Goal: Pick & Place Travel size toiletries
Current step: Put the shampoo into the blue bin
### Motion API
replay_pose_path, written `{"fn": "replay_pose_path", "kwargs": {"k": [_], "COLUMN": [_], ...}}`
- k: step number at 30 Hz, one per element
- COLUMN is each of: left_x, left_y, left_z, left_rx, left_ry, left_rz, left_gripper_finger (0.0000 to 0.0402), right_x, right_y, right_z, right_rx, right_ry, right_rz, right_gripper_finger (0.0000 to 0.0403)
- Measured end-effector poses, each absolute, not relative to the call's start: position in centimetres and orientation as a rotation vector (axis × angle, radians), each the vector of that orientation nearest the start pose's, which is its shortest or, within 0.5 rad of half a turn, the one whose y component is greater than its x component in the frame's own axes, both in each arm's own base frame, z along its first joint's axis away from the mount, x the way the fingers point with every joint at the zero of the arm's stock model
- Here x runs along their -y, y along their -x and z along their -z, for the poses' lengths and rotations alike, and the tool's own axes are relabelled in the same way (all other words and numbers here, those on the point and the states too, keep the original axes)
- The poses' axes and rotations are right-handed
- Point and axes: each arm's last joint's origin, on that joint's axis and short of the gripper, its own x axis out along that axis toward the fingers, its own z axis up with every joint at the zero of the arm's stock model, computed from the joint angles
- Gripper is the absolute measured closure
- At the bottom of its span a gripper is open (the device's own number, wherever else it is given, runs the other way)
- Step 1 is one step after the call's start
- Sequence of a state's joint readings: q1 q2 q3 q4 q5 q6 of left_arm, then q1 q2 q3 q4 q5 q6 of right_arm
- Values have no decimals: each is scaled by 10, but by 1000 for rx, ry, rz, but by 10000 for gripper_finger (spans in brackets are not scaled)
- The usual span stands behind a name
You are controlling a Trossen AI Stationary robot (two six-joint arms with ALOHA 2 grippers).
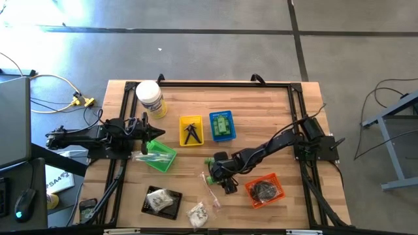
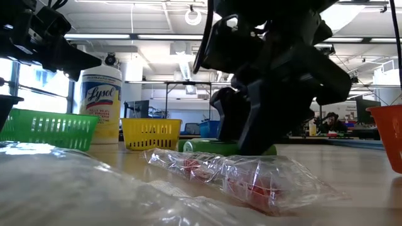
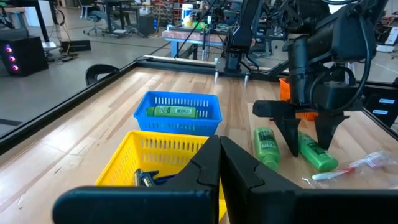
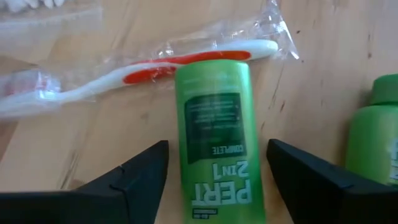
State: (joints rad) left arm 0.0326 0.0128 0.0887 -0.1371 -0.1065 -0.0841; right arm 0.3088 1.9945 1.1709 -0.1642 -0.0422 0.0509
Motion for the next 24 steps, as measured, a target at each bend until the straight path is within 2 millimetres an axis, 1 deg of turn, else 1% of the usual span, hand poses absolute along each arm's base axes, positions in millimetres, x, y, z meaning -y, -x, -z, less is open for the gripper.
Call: {"fn": "replay_pose_path", "kwargs": {"k": [2, 4, 9, 11, 15, 17, 20, 22, 24], "left_x": [-6, -6, -6, -6, -6, -6, -6, -6, -6], "left_y": [-92, -92, -92, -92, -92, -92, -92, -92, -92], "left_z": [-179, -179, -179, -179, -179, -179, -179, -179, -179], "left_rx": [-55, -55, -55, -55, -56, -57, -57, -56, -56], "left_ry": [82, 82, 82, 82, 82, 82, 82, 82, 82], "left_rz": [-141, -141, -139, -138, -138, -138, -138, -138, -138], "left_gripper_finger": [401, 401, 401, 401, 401, 401, 401, 401, 401], "right_x": [-120, -121, -122, -123, -123, -121, -117, -109, -98], "right_y": [-374, -374, -373, -373, -370, -367, -362, -355, -351], "right_z": [-124, -124, -125, -126, -136, -152, -187, -210, -233], "right_rx": [-993, -993, -986, -985, -974, -940, -844, -797, -722], "right_ry": [88, 88, 84, 77, 80, 93, 105, 117, 98], "right_rz": [-299, -299, -310, -327, -327, -328, -293, -243, -192], "right_gripper_finger": [152, 178, 268, 275, 276, 276, 274, 266, 265]}}
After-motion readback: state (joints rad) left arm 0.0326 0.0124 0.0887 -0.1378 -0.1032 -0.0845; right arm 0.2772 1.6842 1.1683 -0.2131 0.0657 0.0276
